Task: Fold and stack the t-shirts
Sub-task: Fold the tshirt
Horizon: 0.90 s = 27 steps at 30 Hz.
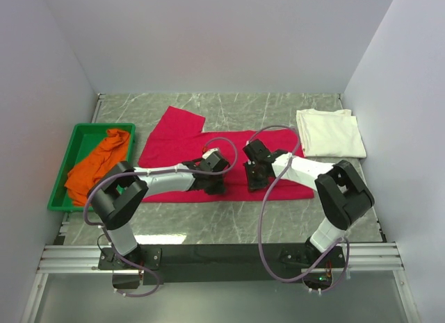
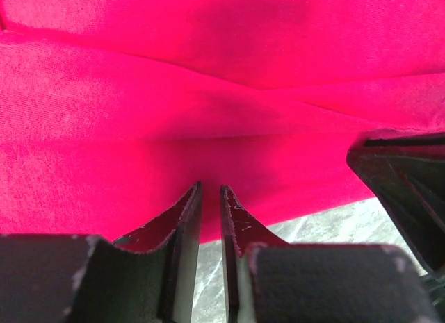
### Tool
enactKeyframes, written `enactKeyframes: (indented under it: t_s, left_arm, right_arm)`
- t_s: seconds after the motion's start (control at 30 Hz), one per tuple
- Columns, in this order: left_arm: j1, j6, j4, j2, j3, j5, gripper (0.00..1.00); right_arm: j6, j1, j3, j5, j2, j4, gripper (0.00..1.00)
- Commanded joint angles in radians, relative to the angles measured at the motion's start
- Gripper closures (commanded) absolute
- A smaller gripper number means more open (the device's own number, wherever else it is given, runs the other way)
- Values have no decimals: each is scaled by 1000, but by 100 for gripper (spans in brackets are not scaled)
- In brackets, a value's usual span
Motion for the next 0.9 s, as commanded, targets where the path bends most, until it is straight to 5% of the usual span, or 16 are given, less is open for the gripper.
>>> enactKeyframes:
  t_s: [0.0,0.53,0.87]
  left_arm:
    - [-5,-10,-11,12,34,27,78]
    - [-20,-6,-28,32,37,41,79]
    - [-28,21,-35,29,51,84,78]
  right_arm:
    - [2,-18,47,35,18,1,75]
    - [-27,-189,299,239,111,9,72]
    - [13,-252,130,181,-116,-14,68]
